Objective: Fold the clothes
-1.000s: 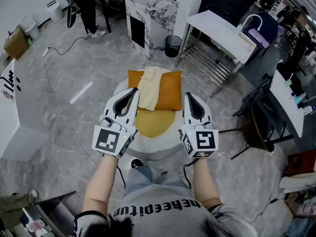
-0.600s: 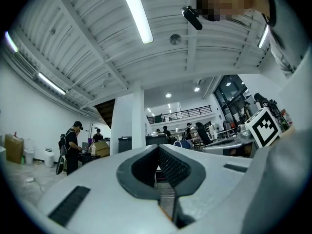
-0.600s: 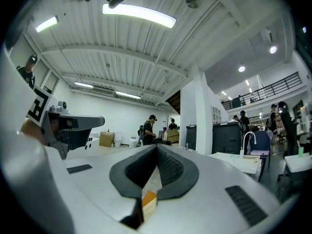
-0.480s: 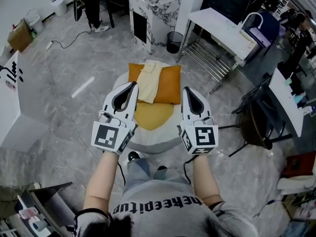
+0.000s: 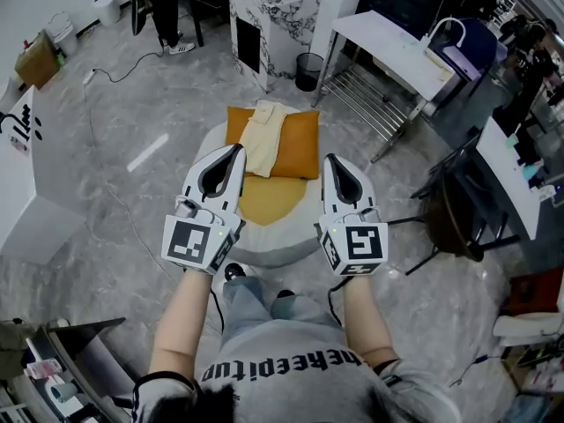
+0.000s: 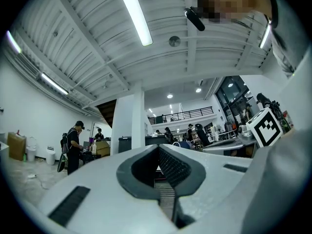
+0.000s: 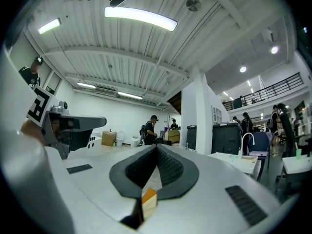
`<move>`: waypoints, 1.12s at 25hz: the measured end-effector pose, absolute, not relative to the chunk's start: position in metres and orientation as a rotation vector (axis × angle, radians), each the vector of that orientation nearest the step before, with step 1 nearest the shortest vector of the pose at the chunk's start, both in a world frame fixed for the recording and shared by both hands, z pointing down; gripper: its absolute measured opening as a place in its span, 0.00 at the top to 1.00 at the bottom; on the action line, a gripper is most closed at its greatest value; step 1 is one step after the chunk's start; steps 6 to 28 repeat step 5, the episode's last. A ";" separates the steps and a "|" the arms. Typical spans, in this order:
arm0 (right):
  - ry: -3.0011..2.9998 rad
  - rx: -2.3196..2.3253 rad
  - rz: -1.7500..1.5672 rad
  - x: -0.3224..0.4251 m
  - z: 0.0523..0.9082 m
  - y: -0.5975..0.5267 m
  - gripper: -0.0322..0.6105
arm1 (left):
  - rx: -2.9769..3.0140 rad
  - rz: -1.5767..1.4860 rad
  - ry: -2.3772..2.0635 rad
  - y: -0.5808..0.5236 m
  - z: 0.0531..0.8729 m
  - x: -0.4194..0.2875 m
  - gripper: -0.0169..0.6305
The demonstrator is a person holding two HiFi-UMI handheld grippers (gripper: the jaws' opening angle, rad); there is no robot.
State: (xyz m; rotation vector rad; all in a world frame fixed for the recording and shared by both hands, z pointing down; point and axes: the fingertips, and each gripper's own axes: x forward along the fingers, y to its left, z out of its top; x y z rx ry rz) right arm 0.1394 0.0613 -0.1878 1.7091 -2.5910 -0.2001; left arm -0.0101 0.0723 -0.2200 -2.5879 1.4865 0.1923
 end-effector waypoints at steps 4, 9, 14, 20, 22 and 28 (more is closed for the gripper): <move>-2.588 1.701 -0.194 0.145 -0.186 0.069 0.95 | -2.582 0.225 1.454 0.081 -0.223 0.001 0.97; -2.587 1.699 -0.192 0.147 -0.185 0.070 0.95 | -2.584 0.222 1.458 0.083 -0.222 0.002 0.97; -2.587 1.699 -0.192 0.147 -0.185 0.070 0.95 | -2.584 0.222 1.458 0.083 -0.222 0.002 0.97; -2.587 1.699 -0.192 0.147 -0.185 0.070 0.95 | -2.584 0.222 1.458 0.083 -0.222 0.002 0.97; -2.587 1.699 -0.192 0.147 -0.185 0.070 0.95 | -2.584 0.222 1.458 0.083 -0.222 0.002 0.97; -2.587 1.699 -0.192 0.147 -0.185 0.070 0.95 | -2.584 0.222 1.458 0.083 -0.222 0.002 0.97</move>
